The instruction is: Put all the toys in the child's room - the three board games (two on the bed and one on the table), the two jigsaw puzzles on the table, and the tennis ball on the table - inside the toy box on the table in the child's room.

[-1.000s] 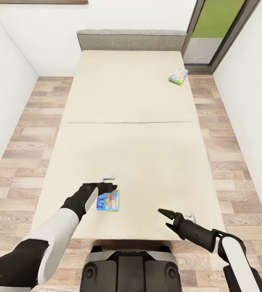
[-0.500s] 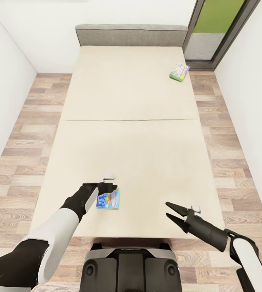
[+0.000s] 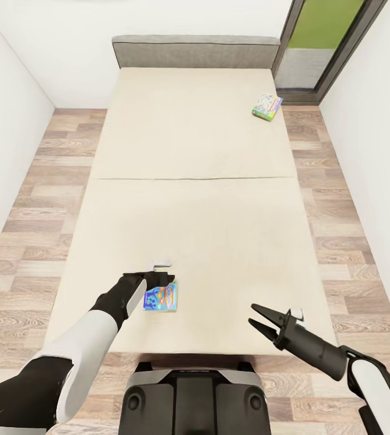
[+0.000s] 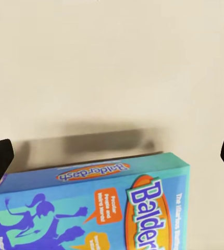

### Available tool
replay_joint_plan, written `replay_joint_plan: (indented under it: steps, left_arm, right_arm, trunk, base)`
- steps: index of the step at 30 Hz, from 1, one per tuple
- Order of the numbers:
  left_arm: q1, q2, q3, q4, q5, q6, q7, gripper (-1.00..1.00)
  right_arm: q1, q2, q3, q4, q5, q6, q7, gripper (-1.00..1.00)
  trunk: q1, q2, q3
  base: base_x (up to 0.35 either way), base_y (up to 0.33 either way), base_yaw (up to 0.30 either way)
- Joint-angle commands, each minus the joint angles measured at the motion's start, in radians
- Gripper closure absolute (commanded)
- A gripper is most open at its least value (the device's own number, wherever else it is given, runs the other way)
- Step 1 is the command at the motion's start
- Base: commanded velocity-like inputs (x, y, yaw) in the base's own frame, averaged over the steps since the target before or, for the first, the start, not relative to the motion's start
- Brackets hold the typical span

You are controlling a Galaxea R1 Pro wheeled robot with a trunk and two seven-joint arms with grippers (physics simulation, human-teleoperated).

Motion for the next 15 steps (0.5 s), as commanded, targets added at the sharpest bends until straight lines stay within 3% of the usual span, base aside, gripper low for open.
replay_joint_plan:
  steps: [1,15]
  left_arm:
    - [0.000,0.001,-0.004,-0.001,0.009,0.006,0.002,-1.00]
    - [0.000,0.002,-0.003,-0.001,0.009,0.004,0.002,-1.00]
  right_arm:
    - [0.000,0.000,-0.001,0.000,0.008,0.004,0.003,-1.00]
    - [0.000,0.002,-0.001,0.002,0.010,-0.001,-0.034,-1.00]
  trunk:
    - [0.000,-0.001,-0.001]
    - [0.000,-0.001,-0.001]
  base:
    - [0.000,0.000,0.000]
    - [0.000,0.000,0.000]
